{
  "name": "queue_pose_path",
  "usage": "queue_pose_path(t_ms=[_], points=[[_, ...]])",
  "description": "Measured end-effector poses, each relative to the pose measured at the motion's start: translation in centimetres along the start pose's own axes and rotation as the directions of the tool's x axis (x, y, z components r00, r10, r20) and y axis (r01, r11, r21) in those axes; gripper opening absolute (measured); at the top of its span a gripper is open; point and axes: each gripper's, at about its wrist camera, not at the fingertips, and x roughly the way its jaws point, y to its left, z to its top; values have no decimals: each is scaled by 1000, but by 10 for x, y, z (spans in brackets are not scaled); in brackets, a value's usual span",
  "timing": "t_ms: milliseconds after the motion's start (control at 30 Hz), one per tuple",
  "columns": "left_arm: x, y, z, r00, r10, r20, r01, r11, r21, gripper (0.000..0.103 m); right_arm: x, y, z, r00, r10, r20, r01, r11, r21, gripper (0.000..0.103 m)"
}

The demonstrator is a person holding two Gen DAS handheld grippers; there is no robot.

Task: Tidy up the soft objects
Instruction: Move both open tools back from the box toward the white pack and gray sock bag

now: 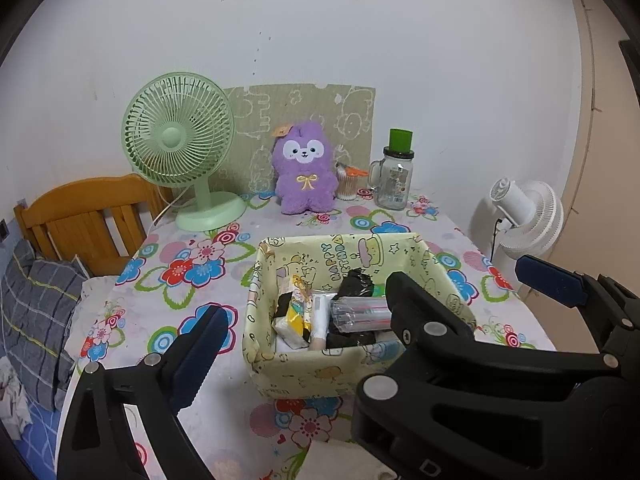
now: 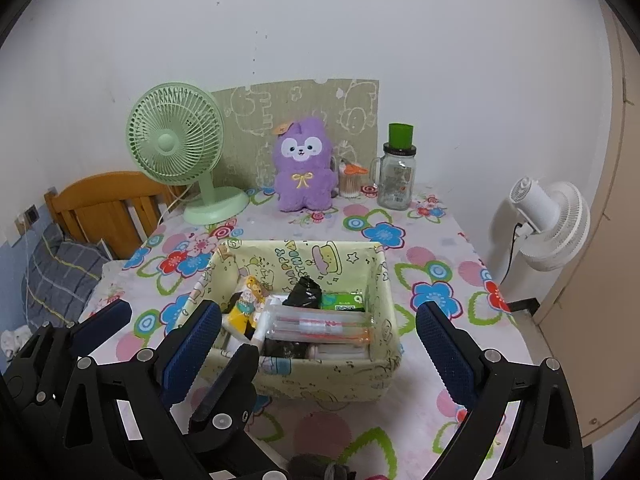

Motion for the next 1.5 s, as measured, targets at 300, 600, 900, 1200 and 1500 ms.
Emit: queue_pose_path(t_ms=[300, 600, 900, 1200, 1500], points=[[-20, -6, -4, 1000, -11, 27, 11, 1000, 8, 100, -23, -1, -5, 999, -16, 33, 16, 1000, -2, 101], [-37, -10, -9, 999, -18, 47, 17, 1000, 11, 103, -43, -2, -11, 998, -32, 51, 32, 999, -2, 103], [-49, -14, -16, 998, -22, 51, 22, 1000, 10, 103, -58, -2, -19, 998, -38, 60, 38, 999, -7, 103], [-58, -18, -28, 998, -21, 53, 21, 1000, 10, 103, -68, -3, -30, 997, -38, 63, 39, 999, -5, 103], [-61, -20, -43, 999, -28, 40, 28, 1000, -1, 102, -70, -4, -46, 998, -34, 55, 34, 999, -14, 103]])
